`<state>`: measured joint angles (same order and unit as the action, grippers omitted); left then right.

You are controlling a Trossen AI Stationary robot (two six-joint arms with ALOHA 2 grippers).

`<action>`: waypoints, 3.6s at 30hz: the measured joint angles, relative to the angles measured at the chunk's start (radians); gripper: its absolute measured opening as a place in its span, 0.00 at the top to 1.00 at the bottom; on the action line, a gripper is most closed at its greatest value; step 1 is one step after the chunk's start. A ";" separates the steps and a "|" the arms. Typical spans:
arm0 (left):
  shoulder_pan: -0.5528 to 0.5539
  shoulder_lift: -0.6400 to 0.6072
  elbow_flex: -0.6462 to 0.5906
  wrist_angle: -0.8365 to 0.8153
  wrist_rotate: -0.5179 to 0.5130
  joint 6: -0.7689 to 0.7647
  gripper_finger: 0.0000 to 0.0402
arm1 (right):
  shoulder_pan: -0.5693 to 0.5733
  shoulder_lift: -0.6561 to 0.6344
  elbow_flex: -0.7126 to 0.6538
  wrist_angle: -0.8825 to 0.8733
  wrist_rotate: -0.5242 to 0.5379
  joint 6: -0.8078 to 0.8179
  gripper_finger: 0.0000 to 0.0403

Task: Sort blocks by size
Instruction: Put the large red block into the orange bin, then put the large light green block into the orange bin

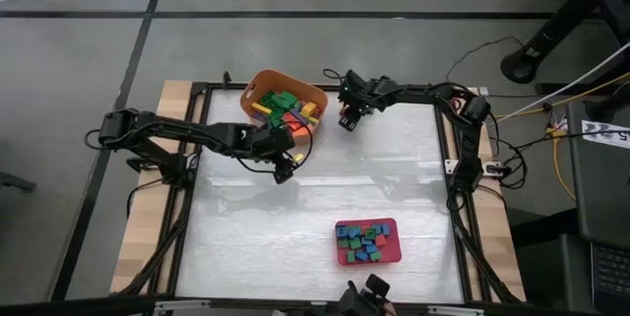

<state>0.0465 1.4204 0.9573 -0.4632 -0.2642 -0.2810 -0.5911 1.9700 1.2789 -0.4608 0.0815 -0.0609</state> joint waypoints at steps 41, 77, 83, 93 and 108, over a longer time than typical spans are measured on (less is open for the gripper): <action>-0.014 -0.128 0.000 -0.115 -0.007 -0.005 0.39 | 0.078 0.011 0.424 -0.518 -0.159 -0.052 0.87; -0.016 -0.156 0.001 -0.153 -0.010 -0.037 0.39 | -0.044 0.033 0.563 -0.673 -0.120 -0.156 0.43; -0.016 -0.156 0.001 -0.153 -0.010 -0.035 0.39 | -0.128 0.033 0.428 -0.654 -0.126 -0.149 0.43; -0.015 -0.156 0.001 -0.146 -0.010 -0.030 0.39 | -0.128 0.033 0.231 -0.481 -0.118 -0.211 0.43; -0.018 -0.157 0.000 -0.131 -0.017 0.016 0.39 | -0.129 0.055 0.209 -0.389 -0.047 -0.241 0.43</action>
<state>0.0280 1.2630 0.9577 -0.5938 -0.2810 -0.2647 -0.7204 2.0253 1.4883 -0.8499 0.0342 -0.3016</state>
